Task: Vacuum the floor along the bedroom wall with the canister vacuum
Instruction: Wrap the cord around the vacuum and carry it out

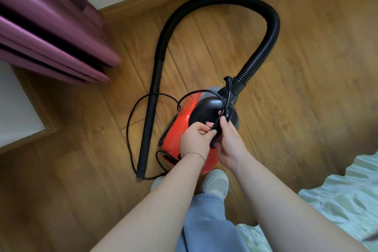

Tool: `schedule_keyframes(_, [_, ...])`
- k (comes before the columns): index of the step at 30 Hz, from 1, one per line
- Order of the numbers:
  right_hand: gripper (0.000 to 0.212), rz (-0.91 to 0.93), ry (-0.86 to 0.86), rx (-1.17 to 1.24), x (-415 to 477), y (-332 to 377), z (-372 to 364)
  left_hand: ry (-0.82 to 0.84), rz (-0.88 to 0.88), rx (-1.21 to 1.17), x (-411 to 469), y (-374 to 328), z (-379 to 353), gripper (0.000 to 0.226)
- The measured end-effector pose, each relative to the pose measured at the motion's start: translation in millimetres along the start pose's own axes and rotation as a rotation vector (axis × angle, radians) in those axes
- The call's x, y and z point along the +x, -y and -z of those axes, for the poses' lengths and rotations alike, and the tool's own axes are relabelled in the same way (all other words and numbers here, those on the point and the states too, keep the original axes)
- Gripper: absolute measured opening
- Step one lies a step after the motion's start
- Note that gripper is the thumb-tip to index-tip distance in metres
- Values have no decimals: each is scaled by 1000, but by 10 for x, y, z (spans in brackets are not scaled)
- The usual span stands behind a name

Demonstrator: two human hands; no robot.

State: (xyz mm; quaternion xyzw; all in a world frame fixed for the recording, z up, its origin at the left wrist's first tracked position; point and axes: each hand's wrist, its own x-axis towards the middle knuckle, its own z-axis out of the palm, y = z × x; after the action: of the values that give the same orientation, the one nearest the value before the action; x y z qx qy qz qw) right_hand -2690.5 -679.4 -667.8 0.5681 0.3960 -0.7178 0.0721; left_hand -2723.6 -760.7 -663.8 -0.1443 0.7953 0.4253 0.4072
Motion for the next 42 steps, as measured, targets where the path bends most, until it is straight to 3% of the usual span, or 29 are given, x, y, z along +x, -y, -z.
schedule_keyframes(5, [43, -15, -215, -97, 26, -209, -196, 79, -211, 99, -11, 29, 121, 16])
schedule_keyframes(8, [45, 63, -244, -74, 53, -242, -230, -85, -260, 143, 156, 149, 326, 20])
schedule_keyframes(11, [43, 118, -192, -23, 58, -244, -219, -296, -96, 166, 487, 446, 537, 20])
schedule_keyframes(15, [47, 124, -152, 10, 87, -287, -260, -287, 128, 247, 902, 920, 637, 32])
schedule_keyframes(19, [49, 156, -101, -21, 138, -271, -255, -254, 182, 323, 1327, 1235, 590, 46])
schedule_keyframes(25, [50, 209, -106, -32, 217, -302, -278, -286, 237, 200, 1714, 1474, 483, 59])
schedule_keyframes(28, [50, 220, -110, -33, 230, -296, -303, -291, 252, 294, 1779, 1564, 490, 54])
schedule_keyframes(31, [50, 217, -136, -57, 231, -283, -320, -218, 174, 402, 1724, 1501, 485, 49])
schedule_keyframes(37, [48, 165, -200, -6, 97, -266, -279, -218, 120, 160, 1242, 997, 707, 52])
schedule_keyframes(42, [45, 152, -271, 18, -141, -65, -287, -273, 91, 130, 583, 620, 884, 51])
